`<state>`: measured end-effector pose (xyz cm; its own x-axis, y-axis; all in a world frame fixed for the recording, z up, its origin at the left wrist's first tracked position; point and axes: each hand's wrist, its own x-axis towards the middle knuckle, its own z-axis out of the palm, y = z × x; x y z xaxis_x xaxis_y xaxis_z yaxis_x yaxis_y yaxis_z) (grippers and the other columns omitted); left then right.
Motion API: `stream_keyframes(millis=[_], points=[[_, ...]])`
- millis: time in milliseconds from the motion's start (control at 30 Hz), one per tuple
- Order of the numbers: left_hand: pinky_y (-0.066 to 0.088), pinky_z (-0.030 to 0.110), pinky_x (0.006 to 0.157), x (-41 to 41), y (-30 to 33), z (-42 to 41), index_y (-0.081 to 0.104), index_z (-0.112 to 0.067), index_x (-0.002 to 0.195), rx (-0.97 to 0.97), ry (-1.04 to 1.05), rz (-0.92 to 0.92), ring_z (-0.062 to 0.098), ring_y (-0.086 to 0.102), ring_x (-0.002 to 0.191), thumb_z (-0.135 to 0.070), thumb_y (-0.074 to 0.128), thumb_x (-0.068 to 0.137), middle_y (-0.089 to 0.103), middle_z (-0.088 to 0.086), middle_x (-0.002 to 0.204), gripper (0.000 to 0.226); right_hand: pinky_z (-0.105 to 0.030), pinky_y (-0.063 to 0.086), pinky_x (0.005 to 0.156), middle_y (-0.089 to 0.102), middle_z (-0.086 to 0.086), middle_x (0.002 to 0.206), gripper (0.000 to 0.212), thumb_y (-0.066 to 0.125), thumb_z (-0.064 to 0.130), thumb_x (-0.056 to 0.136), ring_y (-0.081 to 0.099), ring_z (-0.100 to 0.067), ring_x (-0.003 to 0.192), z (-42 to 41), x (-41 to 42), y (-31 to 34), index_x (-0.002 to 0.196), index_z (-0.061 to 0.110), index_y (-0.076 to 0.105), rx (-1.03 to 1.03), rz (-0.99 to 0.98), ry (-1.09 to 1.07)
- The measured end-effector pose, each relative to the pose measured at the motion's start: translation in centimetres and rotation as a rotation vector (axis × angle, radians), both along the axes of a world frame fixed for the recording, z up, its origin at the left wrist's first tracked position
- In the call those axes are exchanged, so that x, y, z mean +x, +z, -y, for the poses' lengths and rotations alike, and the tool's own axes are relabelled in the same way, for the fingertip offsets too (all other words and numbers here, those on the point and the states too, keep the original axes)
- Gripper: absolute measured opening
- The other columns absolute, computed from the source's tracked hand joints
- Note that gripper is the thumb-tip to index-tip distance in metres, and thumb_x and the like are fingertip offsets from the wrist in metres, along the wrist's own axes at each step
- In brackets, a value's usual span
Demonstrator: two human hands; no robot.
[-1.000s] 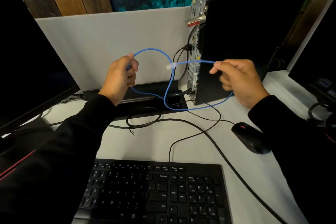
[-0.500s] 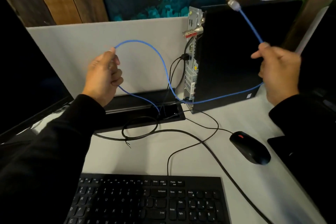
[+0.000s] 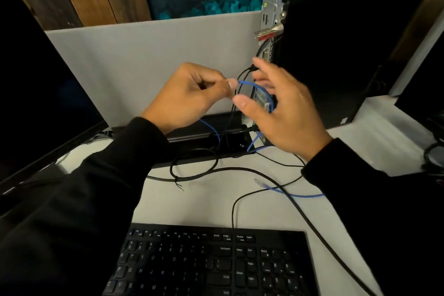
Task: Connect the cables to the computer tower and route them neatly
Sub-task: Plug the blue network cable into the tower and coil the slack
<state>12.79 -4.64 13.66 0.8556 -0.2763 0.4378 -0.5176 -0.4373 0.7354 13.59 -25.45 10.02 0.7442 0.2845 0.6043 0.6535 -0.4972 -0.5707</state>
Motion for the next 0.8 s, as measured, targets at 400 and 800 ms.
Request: stream_keyframes(millis=[400,800], points=[[0.049,0.030,0.083,2.4,-9.4,-5.6,0.060,-0.004,0.070,-0.127,0.113,-0.350,0.022,0.063,0.070,-0.064,0.049,0.090,0.060,0.016,0.071,0.065,-0.012,0.036,0.057,0.048,0.012,0.066,0.021,0.058,0.022,0.103,0.045,0.000,0.056,2.0,3.7,3.2,0.089,0.007,0.063,0.302,-0.009,0.049],[0.019,0.034,0.053,2.9,-8.1,-4.3,0.023,-0.023,0.068,-0.626,0.359,-0.176,0.018,0.015,0.057,-0.038,0.041,0.109,0.016,0.001,0.066,0.048,-0.022,0.036,0.049,0.055,0.003,0.062,0.024,0.056,0.026,0.105,0.047,-0.015,0.051,2.6,3.1,-2.4,0.103,0.014,0.076,-0.170,0.284,-0.231]])
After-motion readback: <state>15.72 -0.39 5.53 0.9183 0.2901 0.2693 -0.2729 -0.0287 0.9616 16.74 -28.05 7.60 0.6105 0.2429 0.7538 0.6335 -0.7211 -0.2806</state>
